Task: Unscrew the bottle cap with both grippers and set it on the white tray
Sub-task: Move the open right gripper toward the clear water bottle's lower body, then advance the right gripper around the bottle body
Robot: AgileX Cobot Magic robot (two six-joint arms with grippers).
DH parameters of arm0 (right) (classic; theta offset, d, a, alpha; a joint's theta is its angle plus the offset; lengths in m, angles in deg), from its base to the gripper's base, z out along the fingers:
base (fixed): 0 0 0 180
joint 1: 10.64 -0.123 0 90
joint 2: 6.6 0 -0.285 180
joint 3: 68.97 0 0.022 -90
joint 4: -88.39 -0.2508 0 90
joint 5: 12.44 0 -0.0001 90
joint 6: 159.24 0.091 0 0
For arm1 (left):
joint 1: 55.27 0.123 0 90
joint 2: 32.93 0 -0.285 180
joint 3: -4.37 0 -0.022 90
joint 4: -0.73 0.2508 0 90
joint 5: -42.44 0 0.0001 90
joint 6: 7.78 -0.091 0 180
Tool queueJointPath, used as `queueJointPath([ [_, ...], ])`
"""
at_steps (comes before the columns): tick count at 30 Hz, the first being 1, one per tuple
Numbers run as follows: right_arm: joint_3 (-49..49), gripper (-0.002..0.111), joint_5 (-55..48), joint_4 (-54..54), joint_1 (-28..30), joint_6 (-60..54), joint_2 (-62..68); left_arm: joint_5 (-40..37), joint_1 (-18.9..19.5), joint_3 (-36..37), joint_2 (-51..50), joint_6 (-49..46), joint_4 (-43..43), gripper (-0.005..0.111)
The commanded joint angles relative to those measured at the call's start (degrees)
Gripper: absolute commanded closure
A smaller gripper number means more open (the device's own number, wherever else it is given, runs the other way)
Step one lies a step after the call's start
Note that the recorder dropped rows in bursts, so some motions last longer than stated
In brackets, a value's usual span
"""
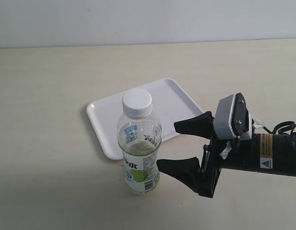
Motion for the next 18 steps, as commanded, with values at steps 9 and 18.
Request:
queueJointPath([
  [9, 0.2, 0.017, 3.45, 4.35, -0.14, -0.05, 0.0, 0.52, -0.31, -0.06, 0.49, 0.12, 0.12, 0.107],
  [18, 0.2, 0.017, 3.46, 2.81, -0.14, -1.19, 0.0, 0.52, -0.31, -0.06, 0.49, 0.12, 0.12, 0.107],
])
